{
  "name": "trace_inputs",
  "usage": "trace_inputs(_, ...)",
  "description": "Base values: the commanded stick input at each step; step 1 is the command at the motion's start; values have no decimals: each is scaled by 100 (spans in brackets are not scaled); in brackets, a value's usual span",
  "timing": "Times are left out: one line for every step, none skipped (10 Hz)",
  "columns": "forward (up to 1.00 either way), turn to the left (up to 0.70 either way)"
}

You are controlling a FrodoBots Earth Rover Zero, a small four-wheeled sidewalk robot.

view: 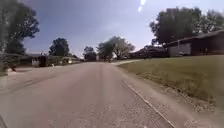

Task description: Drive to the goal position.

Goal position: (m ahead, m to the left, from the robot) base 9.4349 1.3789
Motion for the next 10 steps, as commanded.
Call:
trace_inputs(70, 0)
trace_inputs(70, 0)
trace_inputs(70, 0)
trace_inputs(70, 0)
trace_inputs(70, 0)
trace_inputs(70, 0)
trace_inputs(70, 0)
trace_inputs(70, 0)
trace_inputs(70, 0)
trace_inputs(70, 0)
